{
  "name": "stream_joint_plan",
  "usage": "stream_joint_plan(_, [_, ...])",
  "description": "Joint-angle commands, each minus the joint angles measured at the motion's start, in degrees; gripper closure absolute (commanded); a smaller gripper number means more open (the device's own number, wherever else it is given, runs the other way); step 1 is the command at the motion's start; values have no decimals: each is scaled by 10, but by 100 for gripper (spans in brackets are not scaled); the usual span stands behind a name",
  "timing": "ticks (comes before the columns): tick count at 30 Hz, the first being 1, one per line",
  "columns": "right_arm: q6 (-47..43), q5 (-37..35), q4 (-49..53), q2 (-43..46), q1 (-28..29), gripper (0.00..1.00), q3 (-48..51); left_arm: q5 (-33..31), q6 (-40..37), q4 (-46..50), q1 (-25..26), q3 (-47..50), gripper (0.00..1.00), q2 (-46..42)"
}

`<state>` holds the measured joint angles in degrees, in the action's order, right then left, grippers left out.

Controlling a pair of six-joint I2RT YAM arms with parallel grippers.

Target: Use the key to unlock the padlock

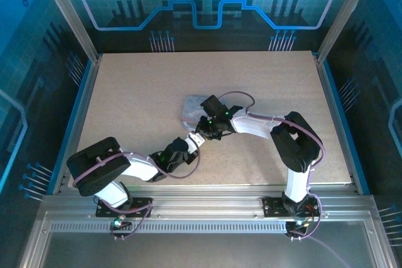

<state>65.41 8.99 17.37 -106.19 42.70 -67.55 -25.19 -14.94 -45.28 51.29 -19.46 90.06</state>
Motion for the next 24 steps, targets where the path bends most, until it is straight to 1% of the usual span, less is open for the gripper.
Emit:
stream_joint_plan(1, [33,99,-11,-25,21,100,-11,-23,-100,-51,48,-36,100,11])
stream_joint_plan(3, [33,99,-10,-25,20,100,-10,-44,-122,-51,56,-35,100,9])
stream_joint_plan(5, [32,99,-11,-25,20,100,-9,-45,-125,-37,57,-33,100,0])
stream_joint_plan(7, [34,101,-19,-24,20,100,-5,-16,-90,-13,44,-31,99,-18])
stream_joint_plan(9, [35,102,-23,-24,19,100,-3,67,-8,52,8,-32,75,-56])
stream_joint_plan(11, [35,101,-26,-21,19,100,0,127,57,60,-21,-15,60,-81])
stream_joint_plan(12, [35,100,-28,-20,19,100,3,145,84,56,-33,-6,55,-91])
stream_joint_plan(15, [37,99,-31,-16,16,100,8,206,159,76,-71,8,48,-119])
stream_joint_plan(16, [37,98,-32,-15,16,100,10,225,180,78,-84,13,47,-125])
stream_joint_plan(21, [34,97,-33,-11,14,100,13,375,309,65,-184,38,46,-143])
stream_joint_plan(24, [36,96,-37,-9,11,100,19,437,359,61,-228,44,45,-145])
